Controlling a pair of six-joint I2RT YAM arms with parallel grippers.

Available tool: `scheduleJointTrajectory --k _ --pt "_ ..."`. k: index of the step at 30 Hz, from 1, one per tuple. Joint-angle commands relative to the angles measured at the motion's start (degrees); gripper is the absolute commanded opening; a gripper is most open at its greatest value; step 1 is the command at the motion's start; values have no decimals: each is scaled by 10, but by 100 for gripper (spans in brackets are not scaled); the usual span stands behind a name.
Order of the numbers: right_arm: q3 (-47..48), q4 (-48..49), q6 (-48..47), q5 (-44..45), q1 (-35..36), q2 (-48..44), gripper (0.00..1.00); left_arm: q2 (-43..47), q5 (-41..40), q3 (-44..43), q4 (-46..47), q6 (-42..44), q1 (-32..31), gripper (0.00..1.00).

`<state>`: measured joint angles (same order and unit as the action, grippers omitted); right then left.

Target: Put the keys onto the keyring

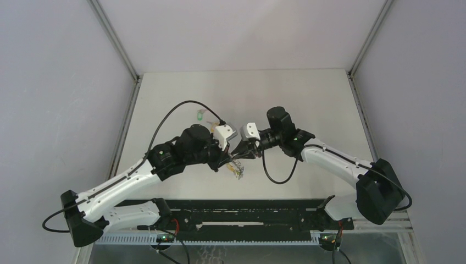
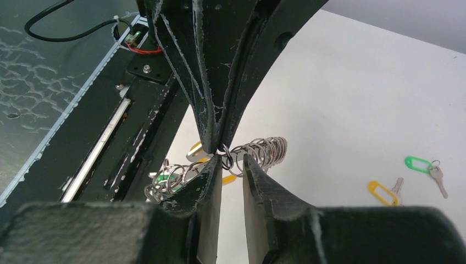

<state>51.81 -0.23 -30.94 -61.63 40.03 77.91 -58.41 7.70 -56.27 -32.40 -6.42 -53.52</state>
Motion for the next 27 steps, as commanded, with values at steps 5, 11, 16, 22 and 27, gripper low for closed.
scheduleJointTrajectory --k 5,11,16,22,27 --pt "21 7 -15 33 21 -10 17 -11 3 -52 24 2 -4 0" --pt "21 6 -19 68 31 -18 15 -23 -8 -58 10 -1 -4 0" --pt "21 6 -22 83 37 -26 8 -29 -8 -59 5 -3 -4 0" --pt "4 51 10 80 35 -35 0 -32 -8 -59 4 -4 -4 0" --pt "-2 57 14 67 30 -43 11 -28 -16 -54 4 -3 -4 0"
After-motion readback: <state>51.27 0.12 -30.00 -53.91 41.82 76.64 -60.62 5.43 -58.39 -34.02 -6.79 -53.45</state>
